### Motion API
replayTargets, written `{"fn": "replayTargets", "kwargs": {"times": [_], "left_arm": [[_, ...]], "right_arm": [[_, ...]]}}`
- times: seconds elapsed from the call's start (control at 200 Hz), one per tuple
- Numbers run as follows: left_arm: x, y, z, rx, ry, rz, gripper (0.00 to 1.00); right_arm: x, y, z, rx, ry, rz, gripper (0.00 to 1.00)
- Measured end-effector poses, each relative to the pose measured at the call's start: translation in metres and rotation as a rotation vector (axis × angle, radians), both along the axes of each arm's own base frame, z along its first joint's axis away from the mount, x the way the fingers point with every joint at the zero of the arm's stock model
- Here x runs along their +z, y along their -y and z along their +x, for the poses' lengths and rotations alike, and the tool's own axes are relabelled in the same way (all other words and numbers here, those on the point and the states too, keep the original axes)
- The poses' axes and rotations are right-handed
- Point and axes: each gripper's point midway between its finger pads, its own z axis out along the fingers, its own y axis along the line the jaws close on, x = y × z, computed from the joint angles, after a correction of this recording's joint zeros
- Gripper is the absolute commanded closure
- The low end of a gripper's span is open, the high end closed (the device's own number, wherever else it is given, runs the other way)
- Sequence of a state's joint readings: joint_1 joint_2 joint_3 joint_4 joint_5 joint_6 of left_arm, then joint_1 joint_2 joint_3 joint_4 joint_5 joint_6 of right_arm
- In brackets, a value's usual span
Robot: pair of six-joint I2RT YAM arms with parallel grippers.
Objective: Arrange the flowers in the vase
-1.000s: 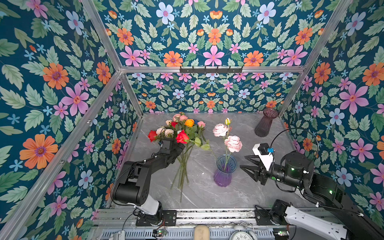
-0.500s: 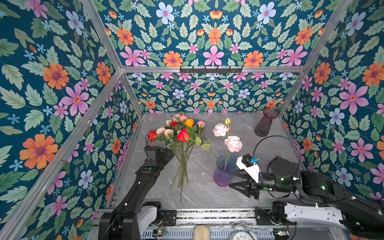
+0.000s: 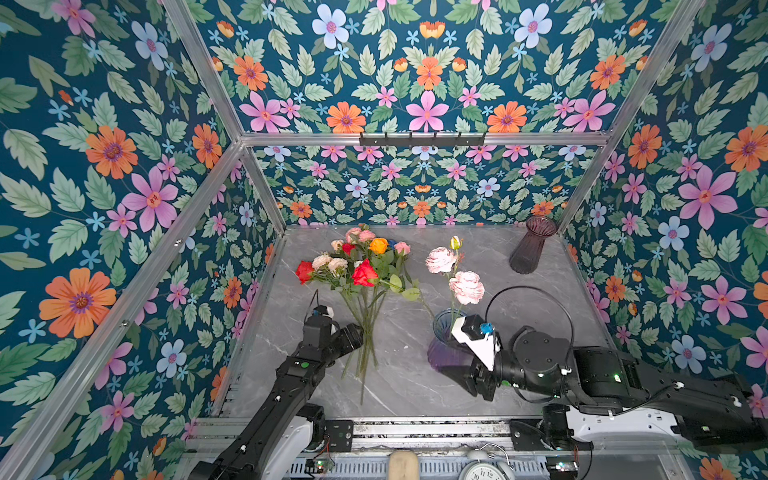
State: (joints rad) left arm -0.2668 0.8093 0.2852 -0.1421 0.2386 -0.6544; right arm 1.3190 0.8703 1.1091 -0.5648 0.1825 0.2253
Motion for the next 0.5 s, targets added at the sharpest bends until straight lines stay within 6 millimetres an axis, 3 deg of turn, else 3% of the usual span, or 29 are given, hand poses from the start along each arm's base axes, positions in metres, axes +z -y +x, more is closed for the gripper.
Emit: {"fn": "replayTargets", "kwargs": {"times": [0.12, 0.34, 0.5], "left_arm": [[-0.002, 0.007, -0.001, -0.026, -0.002, 0.005, 0.04], [0.034, 0.018, 0.016, -0.078, 0.091, 0.041, 0.07], [0.017, 0.024, 0.009, -0.109, 0.027, 0.075, 0.10]], "right_arm": [[-0.002, 0.025, 0.023, -0.101, -0.037, 0.038, 0.45], [0.020, 0.055, 0.035, -0.187, -0.009, 0.099, 0.45], [0.029, 0.072, 0.037, -0.239, 0.018, 0.121, 0.43]]}}
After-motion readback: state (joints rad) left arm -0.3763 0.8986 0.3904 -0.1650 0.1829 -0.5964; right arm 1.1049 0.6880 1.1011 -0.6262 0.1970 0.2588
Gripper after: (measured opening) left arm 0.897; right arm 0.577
